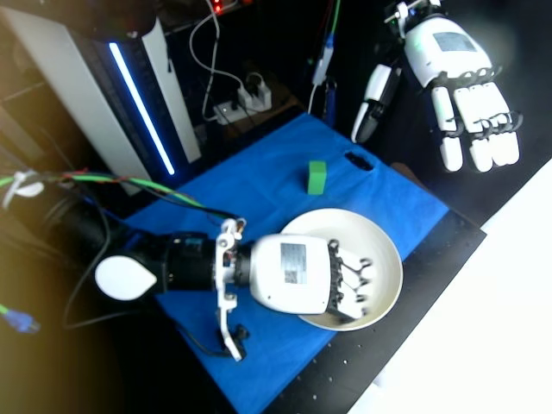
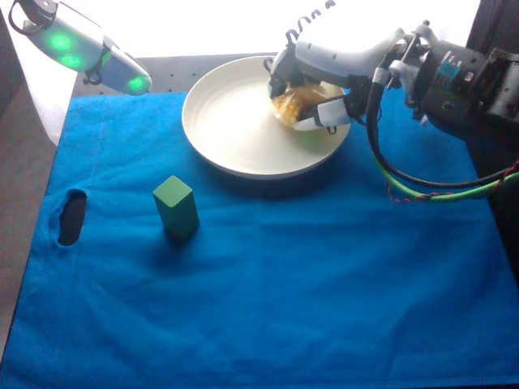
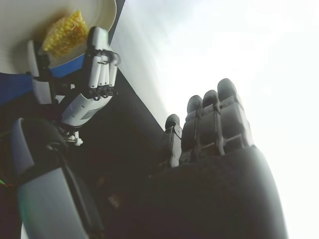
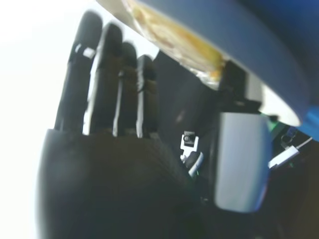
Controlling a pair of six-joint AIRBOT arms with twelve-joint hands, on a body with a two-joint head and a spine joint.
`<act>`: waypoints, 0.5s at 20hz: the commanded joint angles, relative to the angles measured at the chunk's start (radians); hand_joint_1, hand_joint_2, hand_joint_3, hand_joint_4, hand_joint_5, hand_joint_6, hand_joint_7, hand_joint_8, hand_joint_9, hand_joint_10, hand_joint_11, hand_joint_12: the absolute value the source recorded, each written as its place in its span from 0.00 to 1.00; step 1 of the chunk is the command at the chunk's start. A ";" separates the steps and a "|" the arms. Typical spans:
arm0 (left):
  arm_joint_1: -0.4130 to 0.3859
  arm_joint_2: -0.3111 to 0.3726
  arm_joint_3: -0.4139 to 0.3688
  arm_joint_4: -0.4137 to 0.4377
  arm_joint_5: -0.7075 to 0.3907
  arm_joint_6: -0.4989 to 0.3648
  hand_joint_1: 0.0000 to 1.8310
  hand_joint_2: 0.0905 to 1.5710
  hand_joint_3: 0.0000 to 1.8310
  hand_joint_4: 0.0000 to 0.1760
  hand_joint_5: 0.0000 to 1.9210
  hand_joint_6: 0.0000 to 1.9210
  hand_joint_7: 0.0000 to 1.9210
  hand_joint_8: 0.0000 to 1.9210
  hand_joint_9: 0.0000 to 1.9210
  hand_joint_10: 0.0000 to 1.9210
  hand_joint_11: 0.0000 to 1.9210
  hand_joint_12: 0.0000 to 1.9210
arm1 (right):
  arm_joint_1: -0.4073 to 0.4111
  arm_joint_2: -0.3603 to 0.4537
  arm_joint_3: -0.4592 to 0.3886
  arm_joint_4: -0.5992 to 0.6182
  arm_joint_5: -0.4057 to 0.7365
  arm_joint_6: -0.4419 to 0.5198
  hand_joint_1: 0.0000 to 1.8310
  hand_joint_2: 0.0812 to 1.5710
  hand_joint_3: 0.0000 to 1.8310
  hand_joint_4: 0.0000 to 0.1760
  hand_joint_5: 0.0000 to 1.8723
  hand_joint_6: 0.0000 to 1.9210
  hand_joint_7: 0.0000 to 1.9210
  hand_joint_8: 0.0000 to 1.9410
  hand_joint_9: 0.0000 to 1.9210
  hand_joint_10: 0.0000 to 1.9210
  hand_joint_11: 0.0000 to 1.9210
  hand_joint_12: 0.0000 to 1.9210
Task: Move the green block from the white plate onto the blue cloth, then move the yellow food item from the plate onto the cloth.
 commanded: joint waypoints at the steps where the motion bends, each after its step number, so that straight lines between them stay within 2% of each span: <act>1: -0.010 -0.004 0.002 -0.011 -0.095 0.001 0.42 0.43 0.00 1.00 0.00 0.00 0.05 0.00 0.02 0.00 0.01 0.10 | 0.010 -0.005 0.005 0.022 0.067 -0.003 0.67 0.63 0.00 0.00 0.69 0.18 0.68 0.25 0.75 0.23 0.61 0.65; 2: -0.007 -0.004 0.002 -0.011 -0.095 0.001 0.41 0.43 0.00 1.00 0.00 0.00 0.05 0.00 0.02 0.00 0.01 0.10 | 0.010 -0.005 0.007 0.022 0.067 -0.003 0.70 0.63 0.00 0.00 0.69 0.11 0.66 0.36 0.74 0.26 0.61 0.67; 4: -0.003 -0.005 0.003 -0.010 -0.095 0.001 0.42 0.43 0.00 1.00 0.00 0.00 0.05 0.00 0.03 0.00 0.01 0.10 | 0.010 -0.009 0.013 0.001 0.067 -0.003 0.71 0.63 0.00 0.00 0.68 0.11 0.65 0.39 0.71 0.32 0.60 0.70; 6: 0.006 -0.007 0.006 -0.011 -0.096 0.001 0.42 0.45 0.00 1.00 0.00 0.00 0.05 0.00 0.03 0.00 0.00 0.10 | 0.012 -0.017 0.021 -0.005 0.070 -0.003 0.71 0.63 0.00 0.00 0.67 0.11 0.65 0.40 0.68 0.34 0.57 0.74; 8: 0.011 -0.012 0.009 -0.008 -0.096 0.001 0.44 0.45 0.00 1.00 0.00 0.00 0.06 0.00 0.01 0.00 0.00 0.07 | 0.022 -0.017 0.012 -0.021 0.092 -0.003 0.71 0.65 0.00 0.00 0.61 0.21 0.62 0.46 0.66 0.39 0.56 0.77; 10: 0.018 -0.015 0.013 -0.009 -0.091 0.001 0.46 0.46 0.01 1.00 0.00 0.00 0.05 0.00 0.02 0.01 0.01 0.07 | 0.043 0.008 -0.025 -0.033 0.136 -0.003 0.70 0.65 0.00 0.00 0.59 0.26 0.62 0.45 0.66 0.41 0.55 0.77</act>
